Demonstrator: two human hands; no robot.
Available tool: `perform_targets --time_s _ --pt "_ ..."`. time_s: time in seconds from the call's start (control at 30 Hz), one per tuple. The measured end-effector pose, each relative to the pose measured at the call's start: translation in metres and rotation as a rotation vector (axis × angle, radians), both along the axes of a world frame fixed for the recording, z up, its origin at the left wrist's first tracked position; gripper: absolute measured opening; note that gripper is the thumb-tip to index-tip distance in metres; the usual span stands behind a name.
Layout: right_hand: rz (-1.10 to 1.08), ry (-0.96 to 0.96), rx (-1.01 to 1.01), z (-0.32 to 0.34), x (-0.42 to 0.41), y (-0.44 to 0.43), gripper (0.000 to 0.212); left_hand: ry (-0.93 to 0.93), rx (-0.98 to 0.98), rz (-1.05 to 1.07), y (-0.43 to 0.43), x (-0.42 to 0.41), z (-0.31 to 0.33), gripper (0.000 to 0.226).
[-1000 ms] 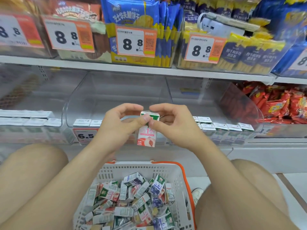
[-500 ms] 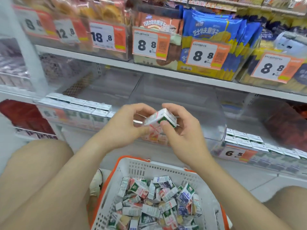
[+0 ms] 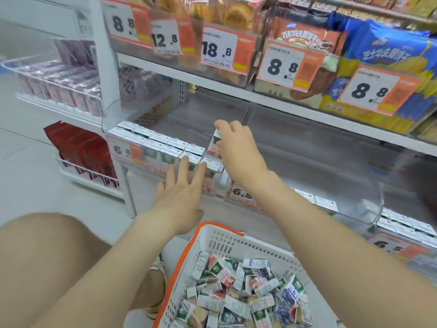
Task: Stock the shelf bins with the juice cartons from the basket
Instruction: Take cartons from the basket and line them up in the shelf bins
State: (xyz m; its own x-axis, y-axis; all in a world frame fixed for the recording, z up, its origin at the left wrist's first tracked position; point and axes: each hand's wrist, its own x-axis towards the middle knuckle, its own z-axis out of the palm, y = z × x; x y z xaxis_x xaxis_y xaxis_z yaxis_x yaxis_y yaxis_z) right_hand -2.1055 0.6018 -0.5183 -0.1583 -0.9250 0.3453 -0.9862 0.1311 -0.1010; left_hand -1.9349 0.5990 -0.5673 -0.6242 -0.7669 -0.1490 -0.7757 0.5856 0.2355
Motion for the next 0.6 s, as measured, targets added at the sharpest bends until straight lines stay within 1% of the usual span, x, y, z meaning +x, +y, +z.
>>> perform_targets --time_s 0.07,0.17,0.2,0.27,0.37,0.4,0.43,0.47,0.53,0.57,0.6 --pt "-0.04 0.104 0.131 0.0 0.004 -0.009 0.057 0.001 0.002 0.014 0.003 -0.002 -0.002 0.109" --pt "-0.083 0.212 0.244 -0.002 0.011 -0.018 0.026 0.008 -0.017 0.006 0.005 -0.006 -0.005 0.109" --pt "-0.085 0.233 0.284 -0.002 0.012 -0.02 0.02 0.005 -0.019 0.003 0.006 -0.007 -0.005 0.109" --pt "-0.059 0.298 0.381 -0.001 0.013 -0.023 0.017 -0.002 -0.014 0.003 0.008 -0.01 -0.006 0.109" --pt "0.04 0.389 0.446 0.005 0.012 -0.021 0.008 0.019 -0.015 0.026 0.013 -0.011 -0.004 0.103" --pt "0.083 0.383 0.441 0.006 0.01 -0.019 0.006 0.055 -0.045 0.04 0.014 -0.011 -0.003 0.097" --pt "0.112 0.368 0.418 0.005 0.008 -0.016 0.003 0.101 -0.089 0.054 0.016 -0.011 -0.003 0.087" --pt "0.135 0.346 0.376 0.002 0.005 -0.011 0.005 0.149 -0.137 0.066 0.018 -0.011 -0.003 0.074" --pt "0.179 0.297 0.222 -0.009 -0.001 0.006 0.027 0.229 -0.195 0.073 0.023 -0.011 -0.003 0.052" --pt "0.211 0.25 0.099 -0.016 -0.002 0.02 0.036 0.242 -0.196 0.065 0.025 -0.012 -0.005 0.045" --pt "0.247 0.198 -0.043 -0.023 -0.003 0.036 0.04 0.242 -0.175 0.044 0.028 -0.014 -0.008 0.039"
